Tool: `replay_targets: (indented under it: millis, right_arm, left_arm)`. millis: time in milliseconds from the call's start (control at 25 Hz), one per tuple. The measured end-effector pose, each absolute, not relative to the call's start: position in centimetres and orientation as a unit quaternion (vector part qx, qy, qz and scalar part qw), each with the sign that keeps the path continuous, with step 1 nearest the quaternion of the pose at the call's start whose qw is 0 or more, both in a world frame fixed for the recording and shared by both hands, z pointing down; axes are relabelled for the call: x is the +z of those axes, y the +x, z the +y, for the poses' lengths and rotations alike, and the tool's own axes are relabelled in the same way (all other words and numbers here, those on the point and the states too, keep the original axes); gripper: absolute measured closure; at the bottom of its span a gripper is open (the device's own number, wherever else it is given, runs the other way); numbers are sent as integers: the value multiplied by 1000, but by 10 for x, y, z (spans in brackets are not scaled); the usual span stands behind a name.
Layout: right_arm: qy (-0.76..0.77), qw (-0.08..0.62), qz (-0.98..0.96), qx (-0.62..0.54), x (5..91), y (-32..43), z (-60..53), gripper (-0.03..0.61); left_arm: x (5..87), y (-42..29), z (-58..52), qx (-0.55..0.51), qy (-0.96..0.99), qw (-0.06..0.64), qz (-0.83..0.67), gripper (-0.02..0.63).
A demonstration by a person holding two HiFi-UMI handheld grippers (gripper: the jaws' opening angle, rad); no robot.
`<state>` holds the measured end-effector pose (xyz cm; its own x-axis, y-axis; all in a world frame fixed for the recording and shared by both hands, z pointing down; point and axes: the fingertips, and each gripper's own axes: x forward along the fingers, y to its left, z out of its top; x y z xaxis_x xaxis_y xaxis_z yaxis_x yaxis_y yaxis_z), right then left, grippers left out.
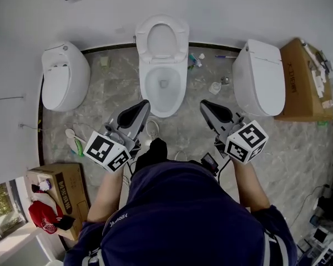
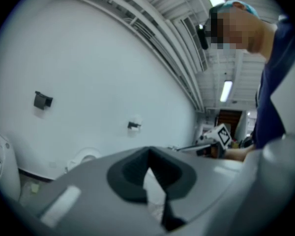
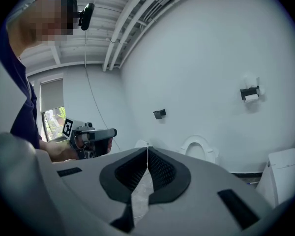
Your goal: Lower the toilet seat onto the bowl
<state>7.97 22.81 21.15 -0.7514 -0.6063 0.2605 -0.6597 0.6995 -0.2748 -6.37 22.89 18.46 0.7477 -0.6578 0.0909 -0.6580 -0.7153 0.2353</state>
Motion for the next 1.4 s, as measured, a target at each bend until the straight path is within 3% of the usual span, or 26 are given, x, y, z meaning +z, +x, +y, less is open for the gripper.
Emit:
replay_targets:
  millis: [680, 1400]
  right_arm:
    - [379, 113, -903, 167, 232, -18, 53, 571]
    - [354, 131, -910, 170, 257, -11, -24, 571]
  left_arm:
    - [222, -148, 61, 16, 935, 162, -314, 611]
    - [237, -141, -10, 34, 925, 173, -337, 611]
